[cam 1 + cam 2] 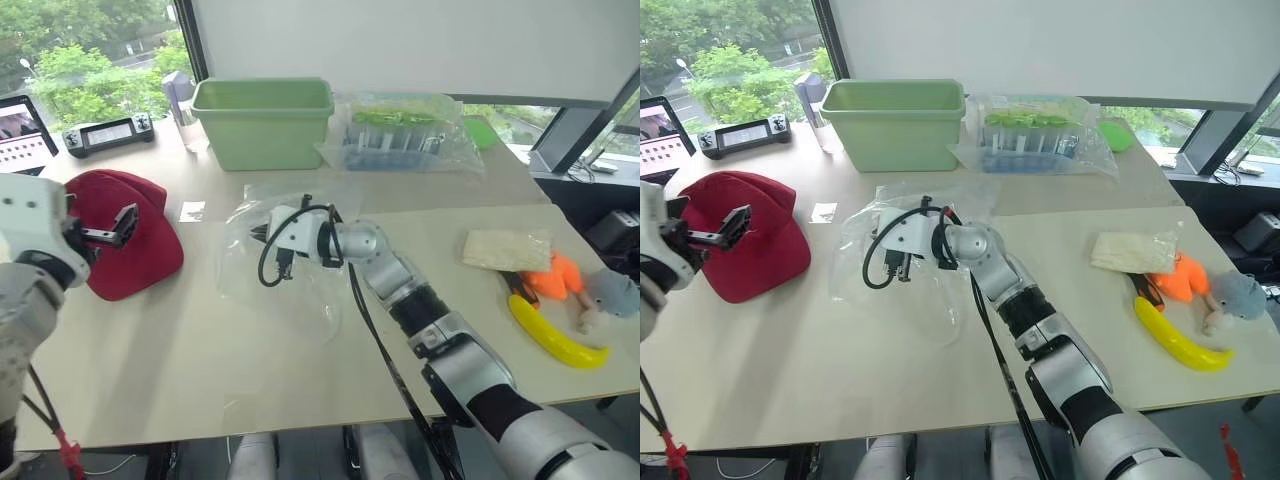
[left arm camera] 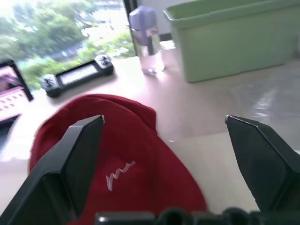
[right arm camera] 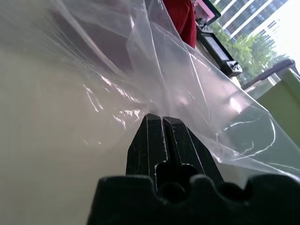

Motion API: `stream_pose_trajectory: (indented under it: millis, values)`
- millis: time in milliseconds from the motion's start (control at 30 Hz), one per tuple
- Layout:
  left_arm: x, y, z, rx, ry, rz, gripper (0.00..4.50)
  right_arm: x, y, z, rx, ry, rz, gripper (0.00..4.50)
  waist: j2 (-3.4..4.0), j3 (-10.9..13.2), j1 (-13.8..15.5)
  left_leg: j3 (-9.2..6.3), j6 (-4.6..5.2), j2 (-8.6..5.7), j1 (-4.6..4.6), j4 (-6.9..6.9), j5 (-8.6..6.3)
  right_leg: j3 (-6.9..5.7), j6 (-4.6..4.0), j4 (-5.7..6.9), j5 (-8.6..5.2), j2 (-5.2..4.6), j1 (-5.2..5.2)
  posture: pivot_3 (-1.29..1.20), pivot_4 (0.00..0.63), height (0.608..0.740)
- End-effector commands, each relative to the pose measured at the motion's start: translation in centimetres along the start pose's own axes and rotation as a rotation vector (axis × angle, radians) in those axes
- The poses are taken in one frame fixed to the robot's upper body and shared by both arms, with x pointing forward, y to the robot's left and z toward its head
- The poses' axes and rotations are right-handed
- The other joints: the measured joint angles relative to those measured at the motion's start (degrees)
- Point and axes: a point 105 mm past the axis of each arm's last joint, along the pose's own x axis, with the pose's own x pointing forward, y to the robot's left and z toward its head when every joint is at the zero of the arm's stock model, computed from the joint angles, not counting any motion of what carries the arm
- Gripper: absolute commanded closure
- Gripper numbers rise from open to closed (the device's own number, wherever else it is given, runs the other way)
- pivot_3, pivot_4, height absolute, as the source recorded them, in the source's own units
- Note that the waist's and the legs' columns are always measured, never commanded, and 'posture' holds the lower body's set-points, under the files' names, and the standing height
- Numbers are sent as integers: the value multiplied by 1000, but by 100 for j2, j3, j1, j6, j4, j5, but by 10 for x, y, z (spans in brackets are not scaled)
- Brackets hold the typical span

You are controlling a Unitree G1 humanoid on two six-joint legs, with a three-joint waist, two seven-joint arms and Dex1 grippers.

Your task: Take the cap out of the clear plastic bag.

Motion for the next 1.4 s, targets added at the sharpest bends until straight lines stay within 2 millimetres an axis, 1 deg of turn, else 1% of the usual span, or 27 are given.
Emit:
stream_pose_trajectory:
  millis: [33,133,200,233,333,533,567,600,667,767,800,867,933,1067,1100,1167,1233,1267,1333,1367,1400]
  values:
    - [7,-17,7,80,-121,-7,29,-8,-3,9,152,-46,-37,4500,0,0,12,-1,0,0,-1,1,0,-1,0,-1,0,0,0,0,150,740]
    - [12,-27,-1,37,-132,-17,29,-13,1,7,256,-39,-35,4500,-1,0,29,-2,0,0,-1,5,0,-1,-1,3,1,0,0,0,150,740]
    - [17,-30,-4,17,-133,-15,0,-17,2,7,303,-35,-23,3876,-1,-1,30,-2,0,0,-1,9,0,-2,0,5,4,0,1,0,150,740]
    - [19,-33,-5,14,-133,-24,0,-20,5,9,322,-36,-1,3687,-2,-1,29,-2,0,0,0,10,0,-2,1,6,4,1,2,0,150,740]
    - [25,-40,-6,8,-136,-52,0,-30,4,20,408,-83,21,2606,-2,-1,33,-2,0,0,-1,13,0,-2,3,5,5,1,3,0,150,740]
    - [36,-48,-16,-2,-100,-84,0,-59,17,39,501,-114,140,596,-2,-1,34,-4,1,0,-2,13,0,-3,4,5,5,1,3,0,150,740]
    - [37,-52,-18,-5,-91,-99,0,-65,21,42,527,-116,168,198,-3,-2,33,-3,1,0,-2,14,0,-3,5,4,5,1,3,0,150,740]
    - [38,-55,-21,-10,-82,-114,0,-72,27,45,553,-123,211,49,-3,-2,36,-3,1,0,-2,14,0,-3,5,4,5,1,5,0,150,740]
    - [38,-61,-24,-16,-70,-135,0,-81,36,47,581,-121,260,49,-4,-2,38,-2,0,-1,-2,15,0,-2,5,3,5,0,6,0,150,740]
    - [37,-67,-29,-17,-53,-163,0,-96,52,30,578,-25,310,49,-5,-3,42,-3,1,-1,-1,18,0,-3,5,3,5,0,9,0,150,740]
    - [36,-68,-30,-18,-51,-166,0,-100,54,24,583,1,309,49,-5,-3,44,-3,0,-1,0,19,0,-3,5,3,5,0,10,0,150,740]
    - [35,-68,-30,-33,-51,-165,0,-106,54,18,592,29,297,49,-5,-3,37,-2,0,-1,0,22,0,-2,6,3,5,0,10,0,150,740]
    - [31,-69,-30,-56,-55,-171,0,-118,51,8,602,62,274,49,-5,-3,35,0,1,-1,0,23,0,0,7,3,6,0,9,0,150,740]
    - [22,-59,-36,-81,-51,-125,0,-148,44,-24,610,188,213,49,-6,-3,46,-1,0,-1,-2,24,0,0,8,0,6,-1,10,0,150,740]
    - [19,-56,-39,-81,-49,-112,0,-157,38,-33,639,202,165,49,-6,-3,48,0,1,-1,-2,24,0,0,8,-1,6,-1,10,0,150,740]
    - [11,-54,-45,-155,-64,-78,0,-174,23,-52,677,223,26,49,-7,-4,52,2,1,-1,-1,25,0,1,8,-4,7,-1,12,0,150,740]
    - [6,-54,-50,-196,-82,-36,0,-180,8,-64,692,199,-123,49,-8,-4,74,4,1,-2,0,28,0,2,12,-6,9,-2,15,0,150,740]
    - [5,-58,-54,-196,-76,-32,0,-181,2,-65,700,159,-193,49,-11,-6,75,4,1,-2,-1,32,0,2,12,-4,9,-2,16,0,150,740]
    - [2,-70,-61,-154,-75,-20,0,-183,-11,-67,785,52,-358,49,-12,-6,78,4,1,-1,1,34,0,4,11,-2,12,1,17,0,150,740]
    - [1,-74,-63,-139,-84,13,0,-186,-17,-69,825,-2,-454,49,-13,-7,80,1,1,-1,2,34,0,6,12,0,14,3,17,0,150,740]
    - [0,-78,-64,-128,-90,28,0,-189,-19,-73,855,-26,-528,49,-12,-7,104,1,1,0,3,40,0,7,11,2,15,5,19,0,150,740]
